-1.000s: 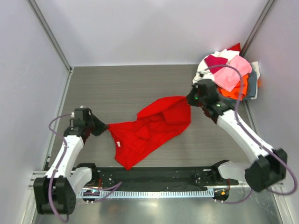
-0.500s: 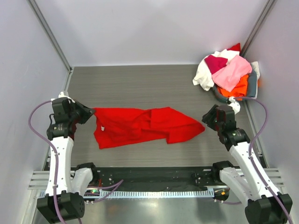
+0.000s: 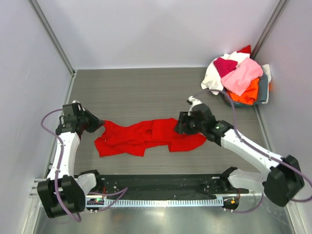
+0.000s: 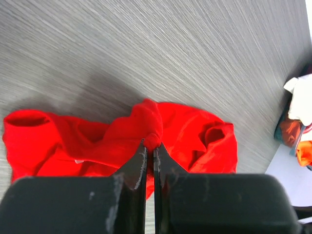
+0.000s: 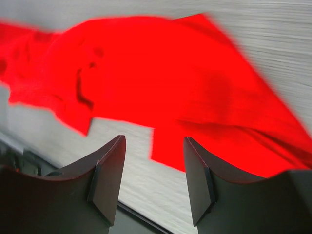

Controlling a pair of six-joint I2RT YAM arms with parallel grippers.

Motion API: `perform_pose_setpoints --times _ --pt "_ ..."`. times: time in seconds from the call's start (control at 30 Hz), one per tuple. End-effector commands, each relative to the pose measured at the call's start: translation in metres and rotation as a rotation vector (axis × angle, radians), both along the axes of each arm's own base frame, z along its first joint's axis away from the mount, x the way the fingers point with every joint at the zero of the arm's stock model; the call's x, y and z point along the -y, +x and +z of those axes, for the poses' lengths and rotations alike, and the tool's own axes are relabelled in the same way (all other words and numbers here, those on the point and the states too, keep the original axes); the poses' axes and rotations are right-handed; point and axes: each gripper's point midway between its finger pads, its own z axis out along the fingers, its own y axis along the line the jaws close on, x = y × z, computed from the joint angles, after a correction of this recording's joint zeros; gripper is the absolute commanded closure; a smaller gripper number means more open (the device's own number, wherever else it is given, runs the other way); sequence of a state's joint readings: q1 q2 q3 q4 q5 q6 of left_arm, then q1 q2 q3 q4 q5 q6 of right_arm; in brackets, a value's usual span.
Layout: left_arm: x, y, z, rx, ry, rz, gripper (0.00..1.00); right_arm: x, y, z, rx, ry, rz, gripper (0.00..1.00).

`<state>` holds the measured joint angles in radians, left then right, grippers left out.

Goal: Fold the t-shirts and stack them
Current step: Flatten the tshirt out

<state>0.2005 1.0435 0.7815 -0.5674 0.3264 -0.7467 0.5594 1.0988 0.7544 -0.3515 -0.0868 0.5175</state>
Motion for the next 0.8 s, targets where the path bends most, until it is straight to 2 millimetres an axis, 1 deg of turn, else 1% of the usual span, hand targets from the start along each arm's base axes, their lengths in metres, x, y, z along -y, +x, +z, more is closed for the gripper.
perform_pose_setpoints --times 0.0,0.03,0.07,0.1,0.13,0.17,0.2,0.23,0.27,0.37,0.4,0.47,0.53,0.57,0.6,0.63,0.67,0.7,0.77 --pt "-0.006 0.019 0.018 0.073 0.007 0.002 1.00 -0.050 0.005 0.023 0.092 -0.014 0.121 0.46" --pt "-0.007 0.022 0.019 0.072 0.002 0.005 1.00 -0.058 0.007 0.011 0.064 -0.042 0.130 0.47" --pt "-0.008 0.023 0.020 0.073 0.002 0.007 1.00 -0.072 0.008 0.016 0.069 -0.036 0.149 0.48" --pt "-0.008 0.024 0.021 0.074 0.000 0.009 1.00 -0.082 0.008 0.014 0.062 -0.041 0.165 0.48" --pt "-0.009 0.026 0.023 0.080 -0.003 0.017 1.00 -0.097 0.002 0.002 0.039 -0.058 0.204 0.48" --pt "-0.010 0.028 0.026 0.090 -0.003 0.021 1.00 -0.109 0.004 0.008 0.051 -0.046 0.218 0.49" --pt "-0.010 0.029 0.028 0.094 -0.004 0.024 1.00 -0.113 0.009 0.007 0.064 -0.061 0.201 0.48" --pt "-0.009 0.030 0.032 0.104 -0.005 0.017 1.00 -0.123 0.005 -0.005 0.042 -0.083 0.221 0.48" --pt "-0.010 0.032 0.035 0.112 0.000 0.014 1.00 -0.130 0.008 -0.001 0.050 -0.081 0.220 0.48" --pt "-0.011 0.033 0.038 0.113 0.013 0.001 1.00 -0.146 0.010 -0.015 0.031 -0.125 0.211 0.48" --pt "-0.011 0.033 0.038 0.109 0.015 -0.002 1.00 -0.146 0.009 -0.019 0.019 -0.150 0.203 0.48" --pt "-0.011 0.033 0.034 0.097 0.015 -0.008 1.00 -0.153 0.012 -0.029 0.020 -0.204 0.182 0.49" --pt "-0.010 0.034 0.034 0.101 0.012 -0.015 1.00 -0.149 0.015 -0.039 0.012 -0.267 0.139 0.51" --pt "-0.009 0.034 0.034 0.100 0.002 -0.018 1.00 -0.152 0.016 -0.038 0.020 -0.280 0.130 0.51" --pt "-0.008 0.035 0.033 0.097 -0.005 -0.021 1.00 -0.150 0.015 -0.050 -0.001 -0.320 0.121 0.52" --pt "-0.008 0.036 0.034 0.101 -0.008 -0.023 1.00 -0.147 0.019 -0.051 0.012 -0.343 0.087 0.52" --pt "-0.007 0.037 0.034 0.103 -0.012 -0.026 1.00 -0.147 0.019 -0.053 0.013 -0.353 0.076 0.52" --pt "-0.005 0.038 0.035 0.106 -0.018 -0.034 1.00 -0.144 0.020 -0.059 0.006 -0.377 0.065 0.52" --pt "-0.005 0.039 0.036 0.111 -0.025 -0.037 1.00 -0.140 0.024 -0.062 0.016 -0.397 0.037 0.52"
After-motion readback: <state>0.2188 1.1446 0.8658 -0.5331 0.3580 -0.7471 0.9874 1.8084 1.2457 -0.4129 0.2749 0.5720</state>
